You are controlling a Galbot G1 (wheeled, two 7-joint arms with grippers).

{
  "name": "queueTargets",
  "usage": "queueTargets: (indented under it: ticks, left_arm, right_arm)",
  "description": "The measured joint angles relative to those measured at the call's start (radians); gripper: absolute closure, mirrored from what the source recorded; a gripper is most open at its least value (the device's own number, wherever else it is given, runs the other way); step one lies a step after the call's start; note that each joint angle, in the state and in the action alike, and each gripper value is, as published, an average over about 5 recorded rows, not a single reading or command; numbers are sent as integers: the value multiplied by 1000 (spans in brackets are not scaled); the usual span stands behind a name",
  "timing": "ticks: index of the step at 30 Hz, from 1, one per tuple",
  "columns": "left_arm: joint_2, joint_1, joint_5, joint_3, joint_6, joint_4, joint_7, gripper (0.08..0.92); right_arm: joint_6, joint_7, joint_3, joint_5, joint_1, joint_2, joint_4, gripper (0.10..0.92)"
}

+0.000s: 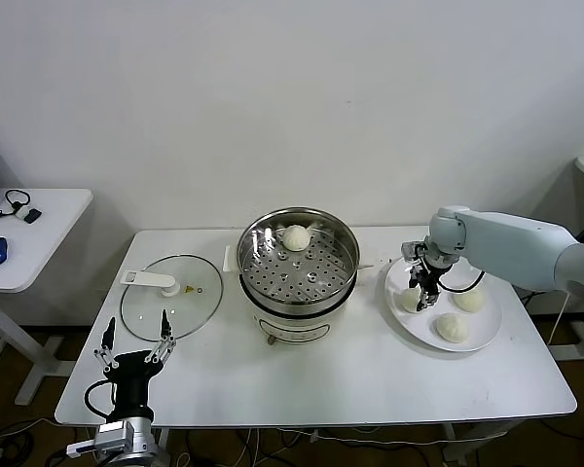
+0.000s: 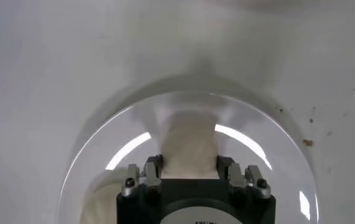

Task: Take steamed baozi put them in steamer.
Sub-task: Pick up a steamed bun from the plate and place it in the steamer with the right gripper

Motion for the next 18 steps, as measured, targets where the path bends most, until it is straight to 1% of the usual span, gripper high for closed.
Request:
queueTargets:
  ticks: [8,18]
  left_arm:
    - [0,3,8,12,6,-12,2,177]
    - [0,9,13,29,14,-30,6,177]
  right_arm:
    - [-18,-9,-122,99,205,15,138,440]
    - [-58,-15,-242,291,512,74,326,440]
